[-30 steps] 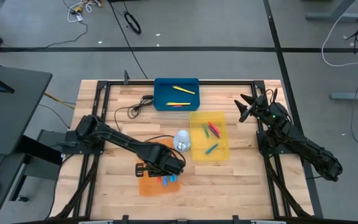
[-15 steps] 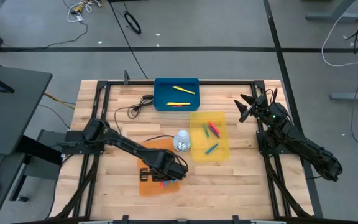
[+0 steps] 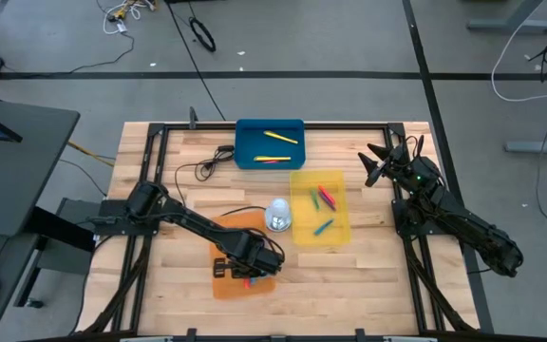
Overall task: Pick & Place Markers
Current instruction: Put the pink highlighter pen into the orange bin, then return to Home Position
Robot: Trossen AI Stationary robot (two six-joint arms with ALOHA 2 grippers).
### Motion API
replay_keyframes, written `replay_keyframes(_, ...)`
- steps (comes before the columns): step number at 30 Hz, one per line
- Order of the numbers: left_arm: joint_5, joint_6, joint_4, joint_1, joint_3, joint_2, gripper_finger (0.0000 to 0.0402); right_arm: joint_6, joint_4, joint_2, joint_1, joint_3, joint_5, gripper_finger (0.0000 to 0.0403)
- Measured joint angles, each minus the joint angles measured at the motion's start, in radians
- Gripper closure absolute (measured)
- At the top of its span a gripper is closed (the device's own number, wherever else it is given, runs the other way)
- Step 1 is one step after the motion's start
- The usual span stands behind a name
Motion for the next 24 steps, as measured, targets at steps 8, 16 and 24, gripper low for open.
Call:
replay_keyframes(8, 0.003, 0.001, 0.012, -0.001, 0.000, 0.000, 0.0261, 0.000, 0.000, 0.000, 0.000, 0.000, 0.000, 0.0158)
replay_keyframes(16, -0.004, 0.047, 0.007, -0.002, 0.005, 0.000, 0.0184, 0.000, 0.000, 0.000, 0.000, 0.000, 0.000, 0.0158)
replay_keyframes(24, -0.234, 0.312, 0.002, -0.019, 0.022, -0.074, 0.0173, 0.000, 0.000, 0.000, 0.000, 0.000, 0.000, 0.0158)
